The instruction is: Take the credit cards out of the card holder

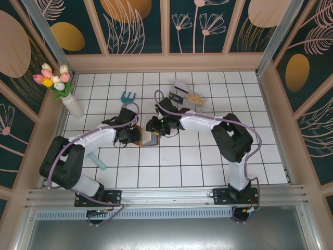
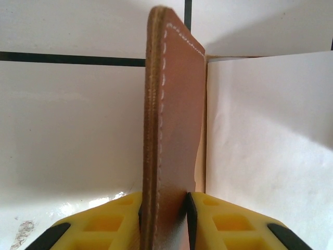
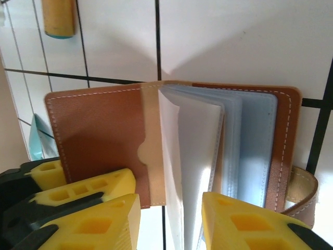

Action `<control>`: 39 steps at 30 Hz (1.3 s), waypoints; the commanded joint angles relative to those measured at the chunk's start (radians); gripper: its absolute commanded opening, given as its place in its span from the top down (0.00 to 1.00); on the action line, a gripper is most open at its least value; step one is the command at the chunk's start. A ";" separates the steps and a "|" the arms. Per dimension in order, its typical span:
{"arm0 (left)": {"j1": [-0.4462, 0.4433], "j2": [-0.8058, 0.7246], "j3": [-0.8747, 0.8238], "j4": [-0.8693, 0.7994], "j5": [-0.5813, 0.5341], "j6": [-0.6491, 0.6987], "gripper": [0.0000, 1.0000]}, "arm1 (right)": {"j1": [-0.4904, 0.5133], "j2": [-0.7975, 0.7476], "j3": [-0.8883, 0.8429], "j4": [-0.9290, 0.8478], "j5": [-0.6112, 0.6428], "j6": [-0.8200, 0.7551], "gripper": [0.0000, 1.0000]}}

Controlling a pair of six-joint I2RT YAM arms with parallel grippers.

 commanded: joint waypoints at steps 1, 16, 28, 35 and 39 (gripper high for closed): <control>0.005 0.001 -0.010 0.007 0.006 -0.001 0.73 | 0.011 0.030 0.038 -0.062 0.009 -0.009 0.61; 0.006 0.001 -0.020 0.018 0.019 -0.001 0.75 | 0.013 0.070 0.050 -0.007 -0.068 -0.016 0.62; 0.005 -0.033 -0.085 0.259 0.318 -0.041 0.96 | -0.051 -0.035 -0.083 0.148 -0.126 0.020 0.70; 0.006 0.015 -0.090 0.330 0.394 -0.050 0.98 | -0.074 -0.108 -0.177 0.247 -0.162 0.062 0.70; 0.005 0.027 -0.066 0.249 0.306 -0.041 0.83 | -0.086 -0.121 -0.196 0.265 -0.164 0.069 0.68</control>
